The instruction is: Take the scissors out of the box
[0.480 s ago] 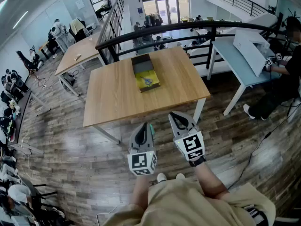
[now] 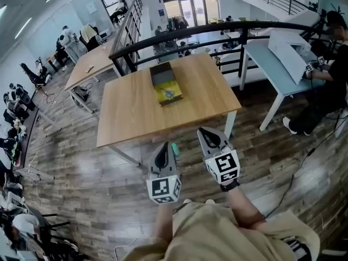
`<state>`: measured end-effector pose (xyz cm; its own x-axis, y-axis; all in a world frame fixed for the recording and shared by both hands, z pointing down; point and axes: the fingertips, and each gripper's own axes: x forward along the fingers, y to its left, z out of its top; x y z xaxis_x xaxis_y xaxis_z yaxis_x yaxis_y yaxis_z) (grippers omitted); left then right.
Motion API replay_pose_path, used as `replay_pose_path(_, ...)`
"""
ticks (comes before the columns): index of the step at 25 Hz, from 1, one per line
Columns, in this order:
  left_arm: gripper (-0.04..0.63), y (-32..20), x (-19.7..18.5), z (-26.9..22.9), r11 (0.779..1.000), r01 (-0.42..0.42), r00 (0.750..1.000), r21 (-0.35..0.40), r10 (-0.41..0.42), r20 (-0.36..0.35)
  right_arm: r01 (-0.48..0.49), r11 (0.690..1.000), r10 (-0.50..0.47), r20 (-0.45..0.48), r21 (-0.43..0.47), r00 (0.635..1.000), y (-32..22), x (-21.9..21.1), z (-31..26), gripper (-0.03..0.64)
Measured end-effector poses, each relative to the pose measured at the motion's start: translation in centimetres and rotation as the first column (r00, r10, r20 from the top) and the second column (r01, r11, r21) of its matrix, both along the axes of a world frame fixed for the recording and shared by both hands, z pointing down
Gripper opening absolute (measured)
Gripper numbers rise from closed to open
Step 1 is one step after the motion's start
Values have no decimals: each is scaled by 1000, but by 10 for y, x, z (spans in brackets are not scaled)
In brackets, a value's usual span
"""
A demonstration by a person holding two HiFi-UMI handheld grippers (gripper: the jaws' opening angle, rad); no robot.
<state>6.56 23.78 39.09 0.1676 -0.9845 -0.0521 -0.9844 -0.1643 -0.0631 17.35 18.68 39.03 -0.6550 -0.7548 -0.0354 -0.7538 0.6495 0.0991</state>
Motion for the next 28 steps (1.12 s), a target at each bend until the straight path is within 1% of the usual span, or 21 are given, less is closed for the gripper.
replay_pose_path(4,12,2,3,5,1000,9,1000,-6,-9,1,12,1000,-12,26,-10,1000,1,2,3,14)
replay_pose_path(9,12,-10,2,9,1000,8,1000,-15,-8,-1,49,998,-48,18,-30,999,-1,-10,10,14)
replay_pose_path(14,12,-34,7,28,999,-22,1000,-28,21,-19,38,997,-39,-8,-74,999,-20,-12,33,14)
replay_pose_path(17,12,-60,5,37,998,-43,999,-35,41,-30,16,996,-18,-18,-92,1000,-44,-13,45,14)
replay_pose_path(20,12,-93,-5,39,998,-54,998,-34,53,-38,-1,995,-2,-29,-99,1000,-74,-20,47,14)
replay_pose_path(24,12,-139,-30,36,998,-62,997,-26,61,-44,-18,995,15,-30,-97,999,-122,-40,41,14)
replay_pose_path(28,12,-195,-60,29,998,-58,997,-15,57,-54,-15,996,12,-39,-83,999,-177,-68,32,14)
